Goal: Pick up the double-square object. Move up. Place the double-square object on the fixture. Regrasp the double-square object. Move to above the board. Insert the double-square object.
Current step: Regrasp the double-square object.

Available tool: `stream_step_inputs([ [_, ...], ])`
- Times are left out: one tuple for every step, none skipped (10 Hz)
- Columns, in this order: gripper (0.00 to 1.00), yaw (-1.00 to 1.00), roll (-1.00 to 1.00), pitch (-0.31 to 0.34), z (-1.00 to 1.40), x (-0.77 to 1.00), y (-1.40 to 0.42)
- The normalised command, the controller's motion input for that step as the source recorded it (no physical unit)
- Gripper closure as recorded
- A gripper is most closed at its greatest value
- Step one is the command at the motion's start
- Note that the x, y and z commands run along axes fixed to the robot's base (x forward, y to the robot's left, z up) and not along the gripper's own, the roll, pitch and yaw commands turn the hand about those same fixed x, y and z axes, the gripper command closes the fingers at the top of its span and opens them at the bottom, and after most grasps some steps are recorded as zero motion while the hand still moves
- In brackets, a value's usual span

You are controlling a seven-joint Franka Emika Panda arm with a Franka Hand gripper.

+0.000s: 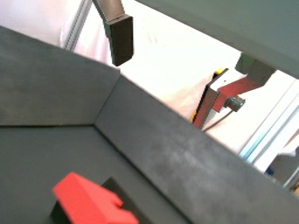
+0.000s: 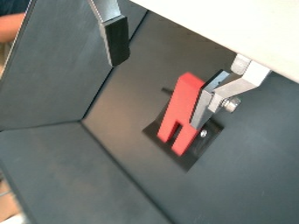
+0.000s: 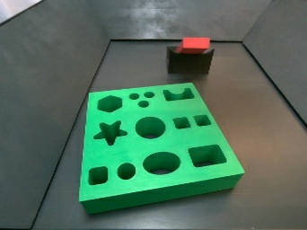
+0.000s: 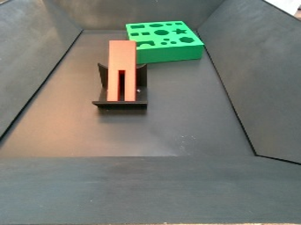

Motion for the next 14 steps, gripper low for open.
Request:
stream_step_inputs([
  [0.0, 0.25, 0.55, 0.154, -0.02, 0.13, -0.06],
  [0.0, 0.25, 0.34, 0.111, -0.01, 0.13, -0.06],
  [0.0, 0.24, 0.24, 0.079, 0.0, 0.13, -0.04],
  [0.0, 0.23, 0.19, 0.03, -0.01, 0.11, -0.05],
  [0.0, 0.22, 0.19, 0.013, -0.01, 0.1, -0.05],
  [0.0, 0.08, 0.19, 0.05, -1.0, 0.04, 0.04],
  [0.0, 0.06, 0.19, 0.031, -1.0, 0.05, 0.05],
  [0.0, 0.07, 0.16, 0.014, -1.0, 0.05, 0.04],
  [0.0, 0.07, 0.12, 0.0, -1.0, 0.05, 0.03],
  [0.0, 0.07, 0.1, -0.015, -1.0, 0.06, 0.03],
  [0.0, 0.06, 0.08, -0.025, -1.0, 0.07, 0.03],
  [0.0, 0.06, 0.07, -0.028, -1.0, 0.08, 0.02],
  [0.0, 0.05, 0.06, -0.034, -1.0, 0.1, 0.02],
  [0.0, 0.04, 0.06, -0.032, -1.0, 0.11, 0.01],
])
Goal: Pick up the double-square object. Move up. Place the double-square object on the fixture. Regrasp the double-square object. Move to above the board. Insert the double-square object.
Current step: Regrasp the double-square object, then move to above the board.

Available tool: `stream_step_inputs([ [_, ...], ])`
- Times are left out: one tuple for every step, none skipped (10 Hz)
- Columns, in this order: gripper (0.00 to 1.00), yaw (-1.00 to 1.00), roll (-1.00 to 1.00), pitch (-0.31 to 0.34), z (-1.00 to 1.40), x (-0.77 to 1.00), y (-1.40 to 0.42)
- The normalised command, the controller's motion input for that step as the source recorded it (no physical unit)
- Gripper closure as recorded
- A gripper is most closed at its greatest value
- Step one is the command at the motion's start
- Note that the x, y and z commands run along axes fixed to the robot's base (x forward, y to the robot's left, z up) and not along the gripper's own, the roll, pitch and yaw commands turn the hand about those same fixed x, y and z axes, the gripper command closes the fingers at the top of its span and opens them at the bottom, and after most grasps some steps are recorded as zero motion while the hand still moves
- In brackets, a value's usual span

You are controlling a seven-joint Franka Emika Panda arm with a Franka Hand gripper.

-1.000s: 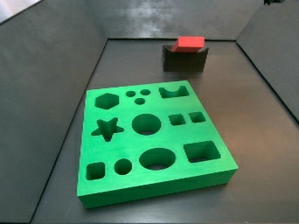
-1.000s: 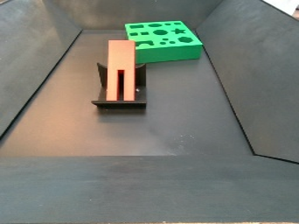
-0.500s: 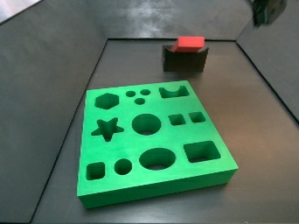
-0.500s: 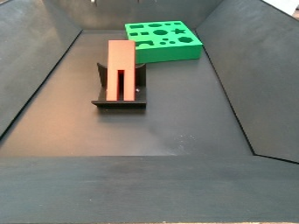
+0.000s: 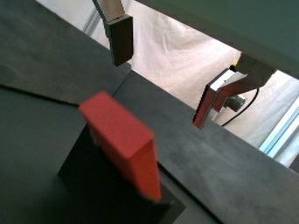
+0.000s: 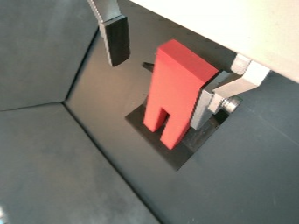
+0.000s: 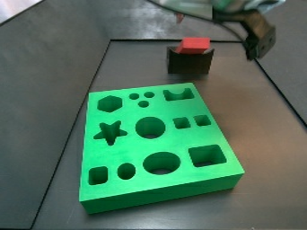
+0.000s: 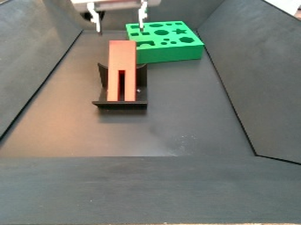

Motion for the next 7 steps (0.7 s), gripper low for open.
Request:
stream_step_inputs([
  [0.0, 0.03, 0.06, -0.023, -0.97, 0.12, 0.01],
  [0.0, 0.03, 0.06, -0.014, -0.81, 0.12, 0.0],
  [0.0, 0.03, 0.07, -0.006, -0.6, 0.1, 0.0],
  [0.0, 0.03, 0.07, -0.007, -0.44, 0.09, -0.01],
  [0.0, 0.03, 0.06, -0.005, -0.25, 0.08, -0.01],
  [1.0, 0.0, 0.0, 0.0, 0.0, 0.0, 0.0],
  [1.0, 0.08, 0.04, 0.063, 1.0, -0.04, -0.1],
])
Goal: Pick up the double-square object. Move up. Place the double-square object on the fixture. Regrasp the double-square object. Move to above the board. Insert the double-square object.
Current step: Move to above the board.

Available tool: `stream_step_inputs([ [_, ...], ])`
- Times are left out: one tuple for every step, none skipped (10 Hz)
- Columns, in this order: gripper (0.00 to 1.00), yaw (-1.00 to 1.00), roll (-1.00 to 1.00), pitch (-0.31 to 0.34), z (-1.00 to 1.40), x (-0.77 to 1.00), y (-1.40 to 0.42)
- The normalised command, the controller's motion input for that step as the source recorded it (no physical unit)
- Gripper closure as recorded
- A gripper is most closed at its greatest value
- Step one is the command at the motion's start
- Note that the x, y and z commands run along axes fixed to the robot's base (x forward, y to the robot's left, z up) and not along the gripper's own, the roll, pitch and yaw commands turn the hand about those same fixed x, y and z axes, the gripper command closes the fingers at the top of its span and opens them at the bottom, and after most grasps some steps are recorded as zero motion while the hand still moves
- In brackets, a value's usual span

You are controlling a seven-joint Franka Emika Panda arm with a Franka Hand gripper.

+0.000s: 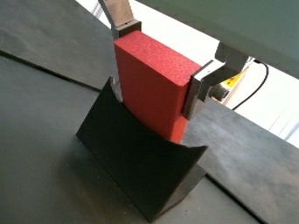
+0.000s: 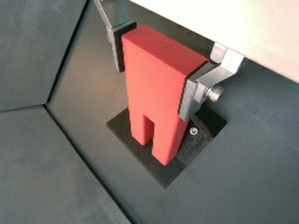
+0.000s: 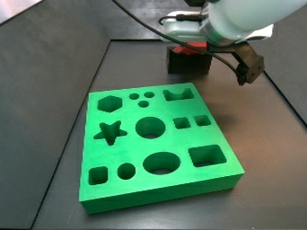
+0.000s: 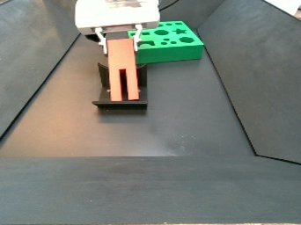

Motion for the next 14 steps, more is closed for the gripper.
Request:
stream_step_inputs([
  [1.0, 0.07, 0.03, 0.06, 1.0, -0.04, -0.11],
  [1.0, 0.07, 0.01, 0.05, 1.0, -0.04, -0.1],
  [1.0, 0.07, -0.01, 0.045, 1.0, -0.04, -0.09],
  [1.0, 0.06, -0.03, 0.029, 1.0, -0.04, -0.09],
  [1.0, 0.06, -0.04, 0.026, 1.0, -0.04, -0.09],
  [1.0, 0.05, -0.05, 0.016, 1.0, -0.04, -0.08],
  [1.0, 0.05, -0.05, 0.012, 1.0, -0.04, -0.08],
  [1.0, 0.04, -0.04, 0.009, 1.0, -0.04, -0.07],
  [1.0, 0.03, -0.04, 0.007, 1.0, -0.04, -0.07],
  [1.0, 0.02, -0.04, 0.011, 1.0, -0.04, -0.06],
  [1.0, 0.02, -0.05, 0.017, 1.0, -0.04, -0.06],
  [1.0, 0.02, -0.04, 0.025, 1.0, -0.04, -0.06],
  [1.0, 0.02, -0.04, 0.032, 1.0, -0.04, -0.05],
  [1.0, 0.02, -0.05, 0.042, 1.0, -0.04, -0.05],
])
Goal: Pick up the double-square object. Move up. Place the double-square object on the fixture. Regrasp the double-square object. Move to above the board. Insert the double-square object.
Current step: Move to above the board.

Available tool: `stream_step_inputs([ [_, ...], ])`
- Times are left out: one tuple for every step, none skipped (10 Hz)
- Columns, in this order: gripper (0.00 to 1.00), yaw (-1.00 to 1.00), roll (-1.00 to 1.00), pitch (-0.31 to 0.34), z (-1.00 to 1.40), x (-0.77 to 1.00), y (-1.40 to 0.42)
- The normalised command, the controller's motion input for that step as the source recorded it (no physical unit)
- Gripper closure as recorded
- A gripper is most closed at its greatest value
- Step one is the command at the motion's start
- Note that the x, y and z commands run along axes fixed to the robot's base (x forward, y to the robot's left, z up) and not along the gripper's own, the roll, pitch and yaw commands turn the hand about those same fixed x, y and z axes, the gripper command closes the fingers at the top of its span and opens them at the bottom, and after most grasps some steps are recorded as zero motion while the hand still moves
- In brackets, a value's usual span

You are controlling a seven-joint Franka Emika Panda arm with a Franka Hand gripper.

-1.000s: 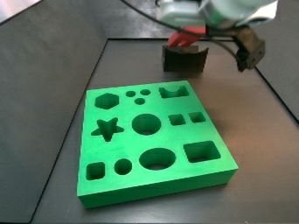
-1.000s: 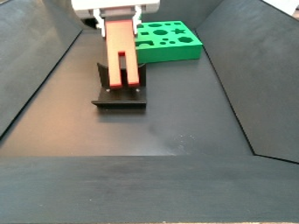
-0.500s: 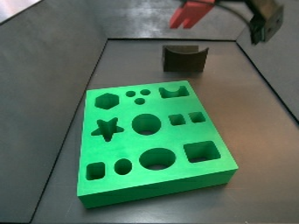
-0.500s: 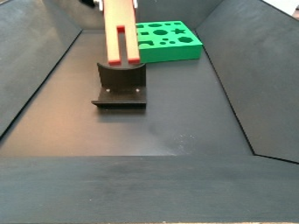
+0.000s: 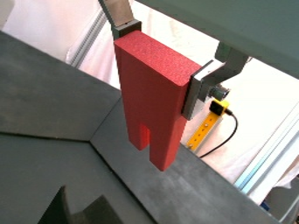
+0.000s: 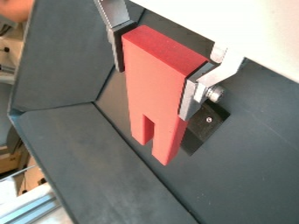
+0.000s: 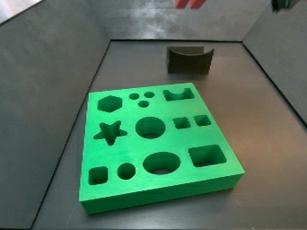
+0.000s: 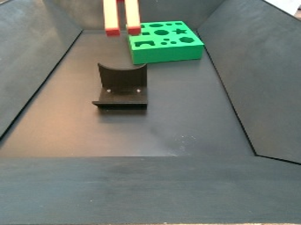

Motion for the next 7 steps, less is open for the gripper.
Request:
stream_step_inputs([
  [1.0, 0.02, -0.05, 0.053, 1.0, -0.04, -0.05],
  [1.0, 0.02, -0.05, 0.063, 1.0, -0.04, -0.05],
  [1.0, 0.03, -0.05, 0.078, 1.0, -0.03, -0.04],
  [1.0, 0.04, -0.05, 0.09, 1.0, -0.03, -0.04],
  [1.0, 0.04, -0.04, 0.099, 1.0, -0.01, -0.04],
  [1.0, 0.05, -0.05, 0.11, 0.94, 0.0, -0.03],
  [1.0, 0.07, -0.05, 0.118, 0.67, 0.01, -0.03],
])
